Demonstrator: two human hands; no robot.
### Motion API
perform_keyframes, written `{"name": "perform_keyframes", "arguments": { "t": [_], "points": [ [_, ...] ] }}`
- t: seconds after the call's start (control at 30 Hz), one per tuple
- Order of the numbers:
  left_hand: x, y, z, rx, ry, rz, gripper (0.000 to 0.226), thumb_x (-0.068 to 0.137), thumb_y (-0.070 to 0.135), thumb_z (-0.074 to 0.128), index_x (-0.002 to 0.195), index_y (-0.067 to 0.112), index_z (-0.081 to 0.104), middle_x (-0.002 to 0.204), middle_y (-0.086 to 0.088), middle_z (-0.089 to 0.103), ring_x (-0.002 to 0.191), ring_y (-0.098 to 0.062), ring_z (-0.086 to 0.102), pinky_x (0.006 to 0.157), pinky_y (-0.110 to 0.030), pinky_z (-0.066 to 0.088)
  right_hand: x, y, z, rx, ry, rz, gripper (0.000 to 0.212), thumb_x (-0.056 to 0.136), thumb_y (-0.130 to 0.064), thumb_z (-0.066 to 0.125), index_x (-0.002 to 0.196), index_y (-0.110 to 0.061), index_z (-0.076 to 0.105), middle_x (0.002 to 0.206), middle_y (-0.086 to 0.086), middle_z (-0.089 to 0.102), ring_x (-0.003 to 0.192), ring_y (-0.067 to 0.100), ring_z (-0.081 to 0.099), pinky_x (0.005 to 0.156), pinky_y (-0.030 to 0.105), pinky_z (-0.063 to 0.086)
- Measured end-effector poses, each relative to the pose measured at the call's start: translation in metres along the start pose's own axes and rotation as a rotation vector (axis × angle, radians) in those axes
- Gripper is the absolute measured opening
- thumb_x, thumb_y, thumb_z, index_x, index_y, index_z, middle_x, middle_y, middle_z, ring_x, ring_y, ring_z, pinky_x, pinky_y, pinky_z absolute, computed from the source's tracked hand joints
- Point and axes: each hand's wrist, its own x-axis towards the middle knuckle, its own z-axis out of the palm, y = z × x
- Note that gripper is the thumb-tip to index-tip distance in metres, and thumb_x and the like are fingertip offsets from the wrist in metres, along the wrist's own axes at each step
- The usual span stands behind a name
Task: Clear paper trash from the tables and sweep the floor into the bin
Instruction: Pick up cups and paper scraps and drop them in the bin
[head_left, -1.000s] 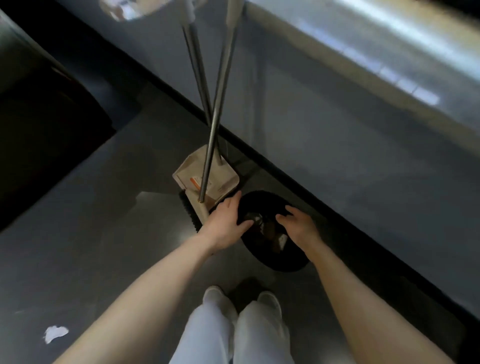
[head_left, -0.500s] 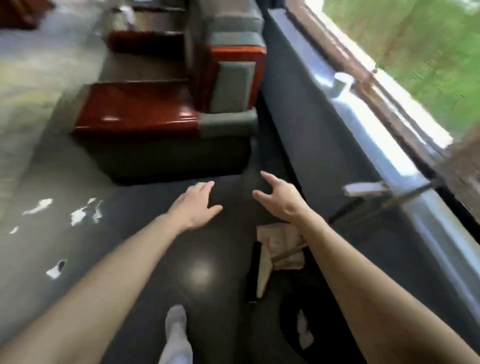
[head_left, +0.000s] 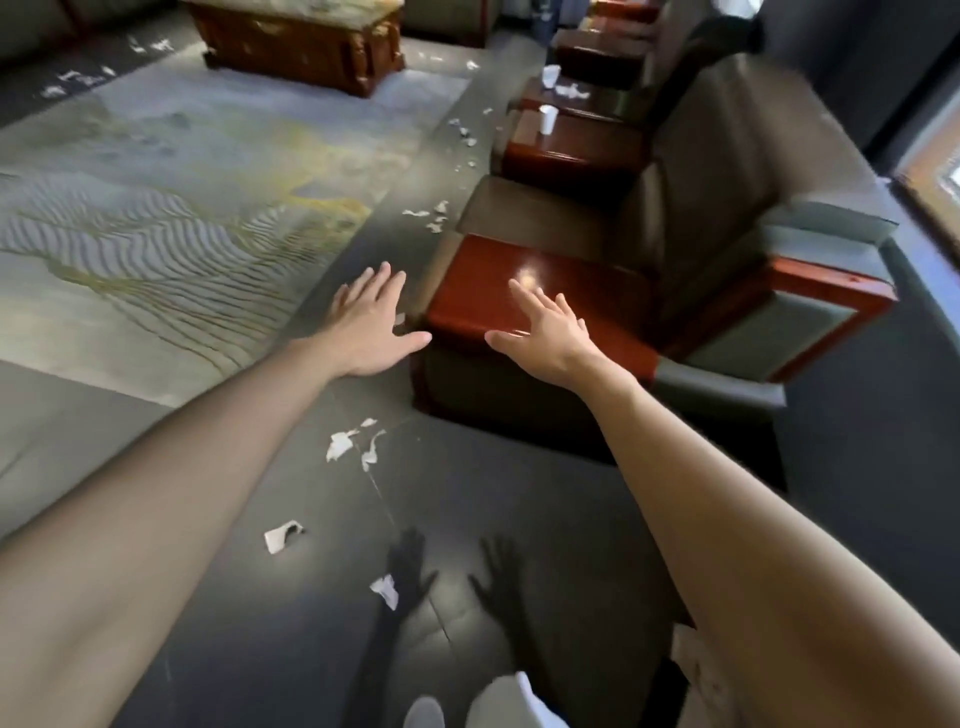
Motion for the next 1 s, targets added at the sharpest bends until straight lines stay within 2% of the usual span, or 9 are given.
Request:
{"name": "perform_keyframes", "arguments": {
  "t": [0.2,0.37,0.7,0.87,1.0],
  "points": [
    [0.113,-0.054,-0.018,0.025,-0.051,0.006,0.088,0.091,0.056,0.048,0.153,0.016,-0.001,0.160,-0.003,-0.010,0.147,-0.019,-0.008,0.119,-0.038,-0.001,0.134,-0.036,0.002,-0.030,-0.025,-0.010,0.078,0.091,-0.049,0.055,0.153,-0.036,0.010,0.161,0.005,0.012,0.148,0.028,-0.003,0.117,0.050,0.002],
    [0.243,-0.090,-0.034,0.045,-0.104,0.018,0.089,0.092,0.057,0.046,0.153,0.018,-0.005,0.160,-0.002,-0.013,0.146,-0.018,-0.012,0.118,-0.040,-0.002,0.270,-0.045,-0.006,0.002,-0.046,0.011,0.078,0.091,-0.051,0.053,0.153,-0.034,0.008,0.161,0.006,0.013,0.148,0.030,-0.001,0.119,0.052,0.004],
    [0.497,-0.149,-0.068,0.033,-0.176,0.096,0.089,0.092,0.057,0.046,0.153,0.017,-0.004,0.160,-0.002,-0.011,0.147,-0.018,-0.010,0.117,-0.039,-0.001,0.508,-0.070,-0.062,0.020,-0.008,0.142,0.079,0.091,-0.052,0.053,0.154,-0.033,0.009,0.160,0.009,0.014,0.148,0.030,0.000,0.119,0.049,0.009],
    [0.627,-0.188,-0.063,-0.005,-0.210,0.186,0.091,0.089,0.058,0.049,0.153,0.018,-0.002,0.161,0.000,-0.009,0.147,-0.016,-0.008,0.118,-0.038,0.001,0.620,-0.073,-0.056,0.040,0.011,0.256,0.079,0.091,-0.050,0.053,0.154,-0.031,0.008,0.160,0.008,0.015,0.148,0.029,0.000,0.119,0.047,0.008],
    [0.743,-0.247,-0.074,0.047,-0.198,0.271,0.090,0.090,0.055,0.052,0.153,0.018,-0.001,0.161,0.000,-0.007,0.147,-0.016,-0.006,0.118,-0.036,0.002,0.732,-0.093,-0.038,0.128,0.073,0.359,0.080,0.091,-0.050,0.054,0.154,-0.032,0.008,0.160,0.010,0.014,0.148,0.030,-0.001,0.119,0.049,0.008]
  ]
}}
